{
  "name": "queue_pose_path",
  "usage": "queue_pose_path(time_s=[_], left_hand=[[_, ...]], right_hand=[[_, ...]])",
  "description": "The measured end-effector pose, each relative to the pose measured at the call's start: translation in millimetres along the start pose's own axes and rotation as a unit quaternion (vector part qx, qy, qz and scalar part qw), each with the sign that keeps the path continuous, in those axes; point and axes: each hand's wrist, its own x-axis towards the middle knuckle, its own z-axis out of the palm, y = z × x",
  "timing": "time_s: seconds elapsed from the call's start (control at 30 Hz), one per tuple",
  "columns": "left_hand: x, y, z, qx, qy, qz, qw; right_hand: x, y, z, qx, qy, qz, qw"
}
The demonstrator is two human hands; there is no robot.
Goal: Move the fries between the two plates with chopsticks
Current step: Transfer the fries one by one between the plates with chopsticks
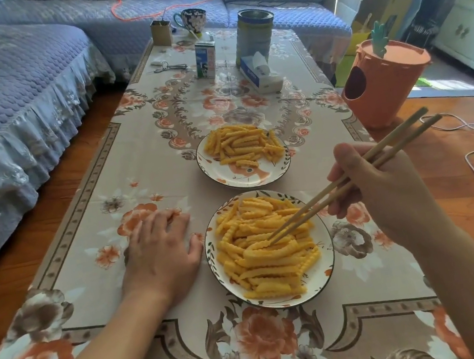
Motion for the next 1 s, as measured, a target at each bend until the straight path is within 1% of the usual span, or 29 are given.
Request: queue_pose_path(time_s=[0.13,0.3,0.4,0.47,0.53,0.6,0.7,0.77,0.9,1.0], left_hand=[[0,-1,0,-0.001,0.002,0.0,1.0],[1,-1,1,0.002,0.003,0.002,1.0],[1,-1,1,-0.002,0.002,0.001,1.0],[1,-1,2,-0.004,0.002,0.0,1.0],[1,-1,2,-0.006,0.006,0.0,1.0],[1,0,1,-0.008,0.009,0.001,1.0],[1,0,1,-0.007,0.011,0.001,1.0],[1,0,1,-0.008,0.01,0.001,1.0],[0,0,0,-0.01,0.008,0.0,1.0],[0,0,-1,-0.008,0.005,-0.001,1.0]], right_hand=[[1,3,3,-0.01,-0.038,0.015,0.999],[8,7,6,-0.003,-0.036,0.018,0.999],[24,7,5,0.052,-0.001,0.02,0.998],[44,8,10,0.07,0.037,-0.001,0.997],[68,18,22,0.038,0.071,-0.024,0.996],[89,32,36,-0.008,0.089,-0.038,0.995],[105,51,51,-0.087,0.09,-0.063,0.99],[108,59,58,-0.116,0.093,-0.077,0.986],[108,65,62,-0.121,0.098,-0.088,0.984],[97,57,57,-0.091,0.124,-0.078,0.985]])
